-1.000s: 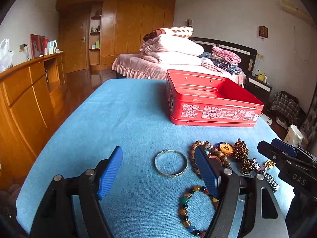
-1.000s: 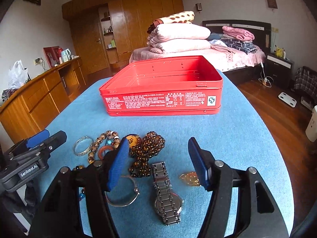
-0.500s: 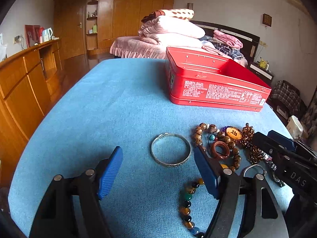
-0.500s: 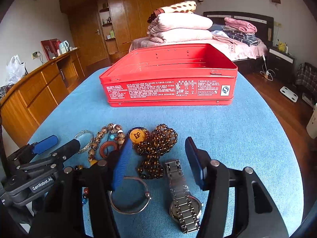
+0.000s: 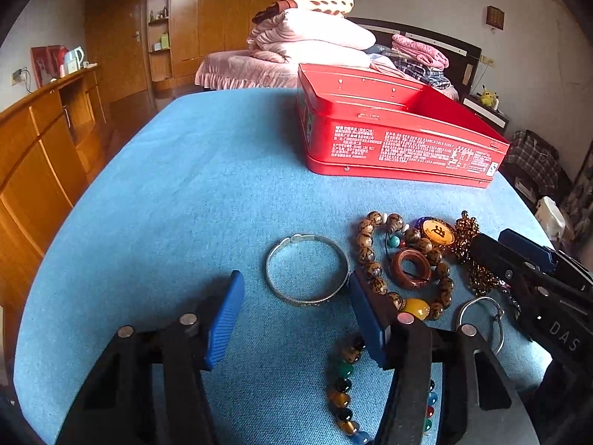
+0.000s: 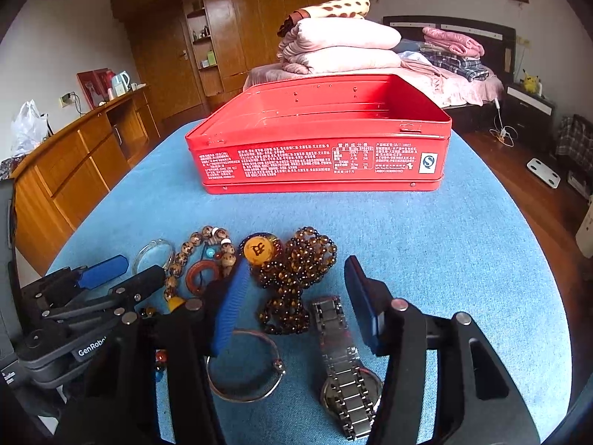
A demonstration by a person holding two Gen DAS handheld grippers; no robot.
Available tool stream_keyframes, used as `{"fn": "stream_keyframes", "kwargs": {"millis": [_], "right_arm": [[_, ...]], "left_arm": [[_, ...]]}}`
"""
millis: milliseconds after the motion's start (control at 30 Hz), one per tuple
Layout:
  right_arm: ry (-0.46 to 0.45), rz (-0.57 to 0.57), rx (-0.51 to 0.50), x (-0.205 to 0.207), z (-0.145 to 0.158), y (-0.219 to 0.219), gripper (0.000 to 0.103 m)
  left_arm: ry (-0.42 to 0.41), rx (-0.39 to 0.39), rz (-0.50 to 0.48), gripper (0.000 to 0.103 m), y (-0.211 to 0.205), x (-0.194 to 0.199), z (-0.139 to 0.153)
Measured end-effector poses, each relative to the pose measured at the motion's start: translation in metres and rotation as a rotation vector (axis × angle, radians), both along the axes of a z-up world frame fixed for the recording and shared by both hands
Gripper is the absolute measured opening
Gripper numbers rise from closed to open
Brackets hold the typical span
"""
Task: Organize jewelry
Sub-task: 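Grasp the silver bangle with the left tool while the right tool grasps the brown bead strand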
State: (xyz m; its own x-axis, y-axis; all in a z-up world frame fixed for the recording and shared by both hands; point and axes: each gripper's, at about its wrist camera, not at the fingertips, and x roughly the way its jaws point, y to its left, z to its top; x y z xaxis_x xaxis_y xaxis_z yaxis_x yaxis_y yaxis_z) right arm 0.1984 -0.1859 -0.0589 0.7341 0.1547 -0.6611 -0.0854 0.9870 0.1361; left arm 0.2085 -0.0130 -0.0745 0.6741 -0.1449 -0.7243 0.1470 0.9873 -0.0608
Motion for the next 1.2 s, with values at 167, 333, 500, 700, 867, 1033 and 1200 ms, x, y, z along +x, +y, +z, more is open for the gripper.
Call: {"fn": "stream_keyframes", "kwargs": {"millis": [167,333,500,700,867,1033,1200], "right_arm": [[0.005,0.002,-0.003,0.0,-0.001,0.001,0.052],[0.01,0.006,-0.004,0.0,-0.003,0.001,0.052],[0.018,0.008,-0.005,0.0,-0.004,0.001,0.052],[0.035,0.016,-0.029,0.002,-0.005,0.007,0.052],[0.087,0.014,-0.043,0.01,-0.01,0.009,0.053],[0.088,0.009,-0.104,0.012,-0.012,0.018,0.039],[0.074,0.01,-0.064,0.009,-0.011,0.012,0.032]], "left_arm": [[0.005,0.01,-0.009,0.058,-0.004,0.003,0.0],[0.001,0.007,-0.02,0.047,-0.006,0.005,0.001],[-0.004,-0.018,-0.014,0.046,-0.003,0.005,0.002],[-0.026,-0.066,0.002,0.046,0.006,0.003,0.006],[-0.062,-0.055,0.011,0.046,0.004,-0.001,0.01],[-0.074,-0.053,0.02,0.046,0.005,-0.001,0.012],[-0.085,-0.049,0.023,0.046,0.004,-0.003,0.013]]}}
